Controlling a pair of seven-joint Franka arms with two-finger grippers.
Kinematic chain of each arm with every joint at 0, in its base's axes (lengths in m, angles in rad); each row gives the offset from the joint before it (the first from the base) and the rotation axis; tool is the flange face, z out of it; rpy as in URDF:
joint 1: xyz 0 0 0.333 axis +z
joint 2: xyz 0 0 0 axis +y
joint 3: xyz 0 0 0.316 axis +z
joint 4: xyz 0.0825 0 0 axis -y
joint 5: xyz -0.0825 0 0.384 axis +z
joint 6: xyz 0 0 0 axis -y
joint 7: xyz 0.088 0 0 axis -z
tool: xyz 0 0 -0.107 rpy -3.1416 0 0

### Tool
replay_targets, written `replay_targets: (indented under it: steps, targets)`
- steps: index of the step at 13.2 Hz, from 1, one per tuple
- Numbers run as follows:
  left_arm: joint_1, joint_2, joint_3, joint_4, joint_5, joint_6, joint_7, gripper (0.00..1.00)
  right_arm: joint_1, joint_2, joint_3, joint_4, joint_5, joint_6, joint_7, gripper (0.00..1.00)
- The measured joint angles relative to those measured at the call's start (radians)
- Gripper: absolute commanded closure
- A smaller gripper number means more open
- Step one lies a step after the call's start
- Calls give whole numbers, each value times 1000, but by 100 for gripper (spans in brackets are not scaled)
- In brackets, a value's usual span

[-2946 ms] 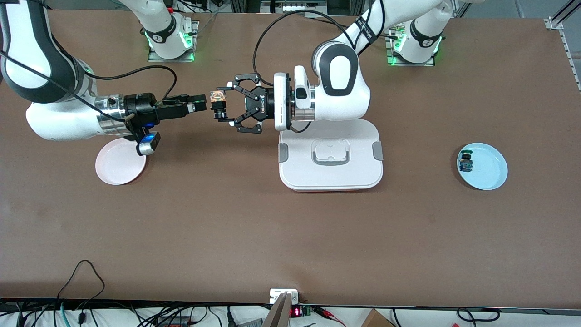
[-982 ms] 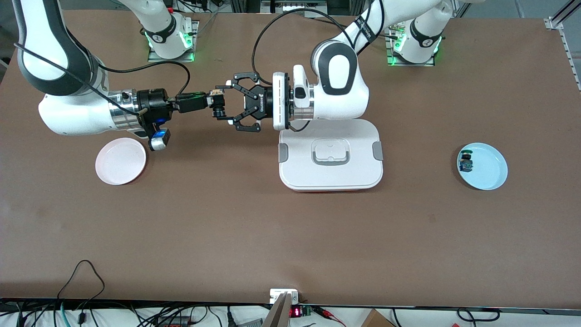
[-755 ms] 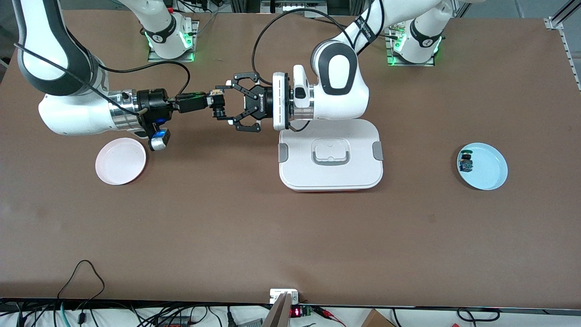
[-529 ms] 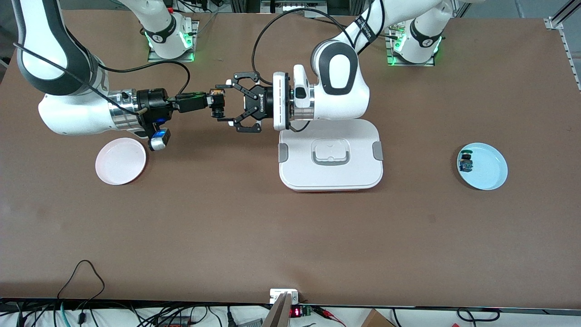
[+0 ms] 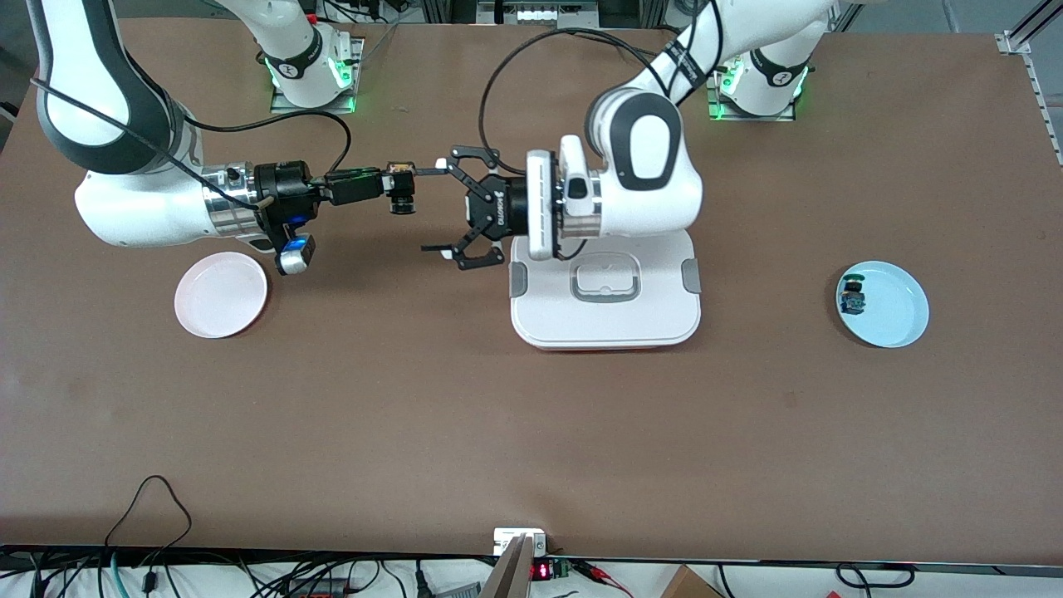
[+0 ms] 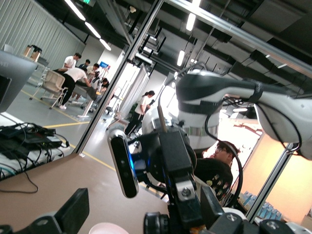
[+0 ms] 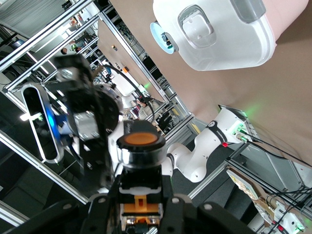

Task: Transfer orange switch to right arm and place
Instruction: 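Open the left gripper and withdraw it from the switch, then carry the switch with the right gripper over the white plate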

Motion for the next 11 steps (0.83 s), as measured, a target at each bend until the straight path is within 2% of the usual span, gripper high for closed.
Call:
replay_targets:
  steps: [3,7,9,11]
  targets:
    - [172,14,18,-43,14,-240,111,0,-4,0,-3,-4,-22,2,-23,100]
    - [458,162,29,-37,114,-614,207,0,-47,4,-8,-23,-219,12,-158,100]
    - [510,208,54,-11,161,-669,230,0,-72,4,-9,-25,-348,13,-217,100]
    - [515,211,131,69,274,-672,243,0,-92,4,-9,-25,-481,19,-289,100]
